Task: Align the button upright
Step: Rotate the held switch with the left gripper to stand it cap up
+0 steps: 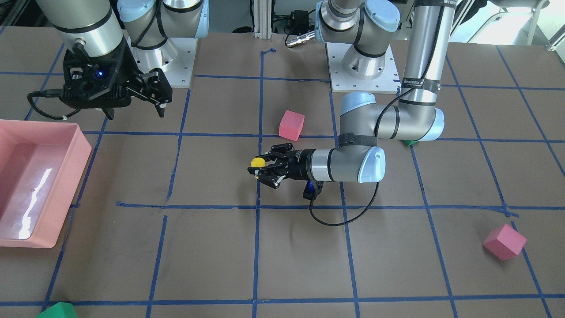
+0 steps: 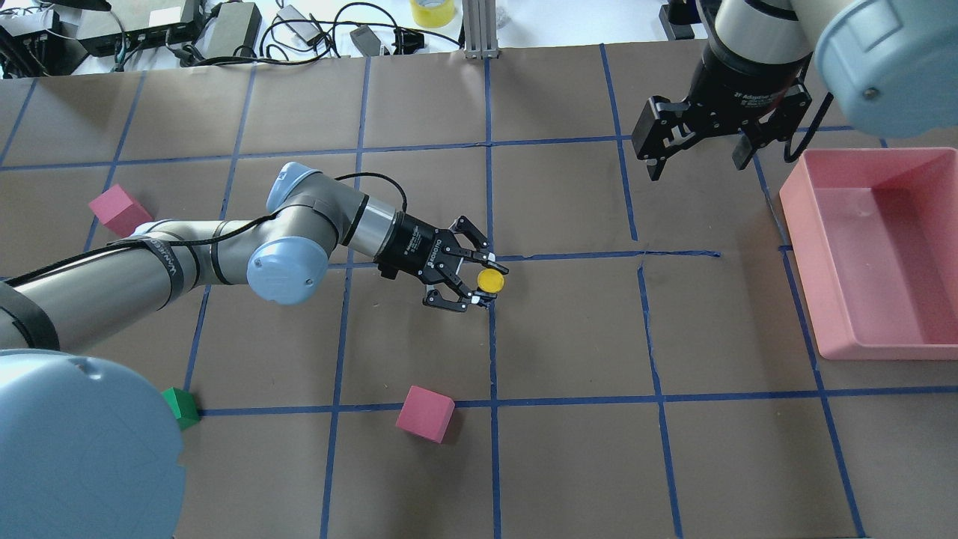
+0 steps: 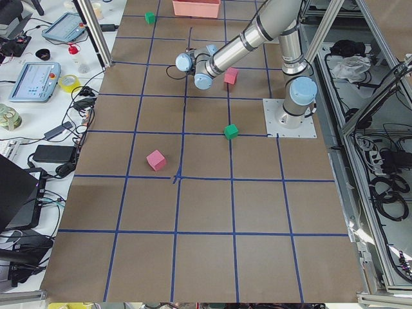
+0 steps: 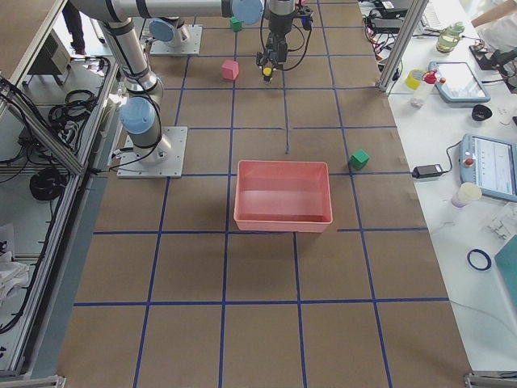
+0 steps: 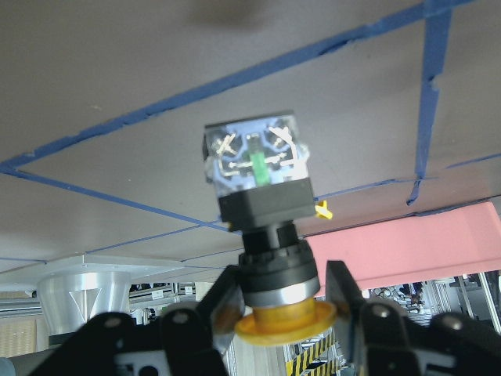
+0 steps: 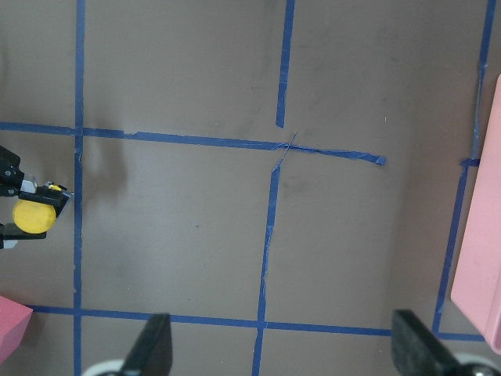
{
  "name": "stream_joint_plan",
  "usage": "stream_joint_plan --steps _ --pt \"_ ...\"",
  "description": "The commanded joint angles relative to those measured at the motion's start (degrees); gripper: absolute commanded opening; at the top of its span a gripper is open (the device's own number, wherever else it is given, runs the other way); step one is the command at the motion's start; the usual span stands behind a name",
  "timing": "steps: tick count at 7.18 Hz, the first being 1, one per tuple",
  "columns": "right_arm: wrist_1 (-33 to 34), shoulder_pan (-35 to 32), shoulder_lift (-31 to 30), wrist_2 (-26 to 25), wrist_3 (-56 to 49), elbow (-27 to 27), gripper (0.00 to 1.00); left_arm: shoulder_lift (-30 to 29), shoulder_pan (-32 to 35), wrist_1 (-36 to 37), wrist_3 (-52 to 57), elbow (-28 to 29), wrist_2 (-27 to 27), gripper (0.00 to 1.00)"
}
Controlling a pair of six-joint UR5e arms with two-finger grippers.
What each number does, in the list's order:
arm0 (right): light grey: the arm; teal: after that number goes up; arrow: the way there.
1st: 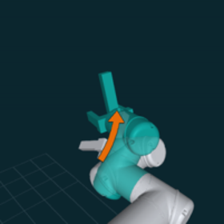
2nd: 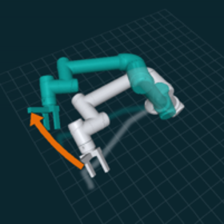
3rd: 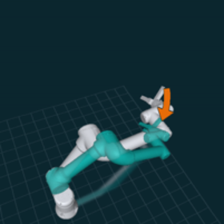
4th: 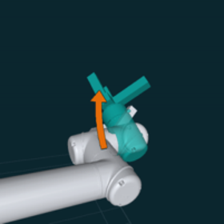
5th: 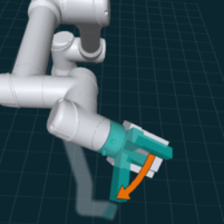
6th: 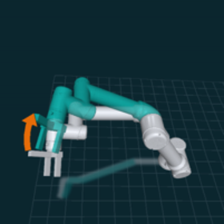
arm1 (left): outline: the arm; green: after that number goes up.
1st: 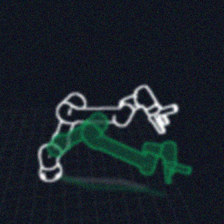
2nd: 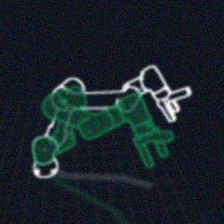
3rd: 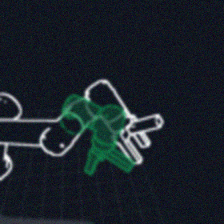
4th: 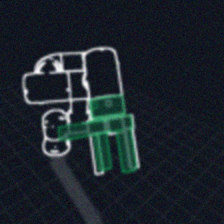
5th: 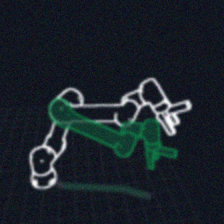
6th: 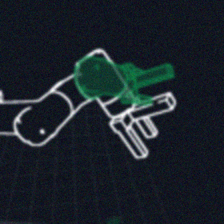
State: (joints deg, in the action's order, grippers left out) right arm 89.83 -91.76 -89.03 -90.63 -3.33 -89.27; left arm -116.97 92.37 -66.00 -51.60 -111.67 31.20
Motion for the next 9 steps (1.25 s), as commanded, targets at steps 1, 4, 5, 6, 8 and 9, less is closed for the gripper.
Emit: stream_joint_plan --steps 1,4,5,6,8,9 --pt "0.0 0.0 0.0 -0.1 0.0 -0.2 1.00 -1.1 -0.7 0.0 1.2 -0.6 -2.1 0.19" --pt "0.0 -0.1 -0.1 0.0 0.0 -0.5 1.00 -2.2 -0.7 -0.1 -0.9 -0.5 -2.4 0.37" --pt "0.0 0.0 -0.1 0.0 0.0 -0.5 1.00 -2.4 -0.8 -0.1 -1.0 -0.6 -2.4 0.52" --pt "0.0 0.0 -0.1 0.1 0.0 -0.5 1.00 -2.4 -0.8 -0.1 -1.0 -0.5 -2.4 0.72" --pt "0.0 0.0 -0.1 0.0 0.0 -0.5 1.00 -1.5 -0.8 -0.1 -3.2 0.0 -1.5 0.84" --pt "0.0 -0.1 -0.1 0.1 0.0 -0.5 1.00 -0.1 -0.9 0.3 -7.4 0.7 -0.7 0.87"
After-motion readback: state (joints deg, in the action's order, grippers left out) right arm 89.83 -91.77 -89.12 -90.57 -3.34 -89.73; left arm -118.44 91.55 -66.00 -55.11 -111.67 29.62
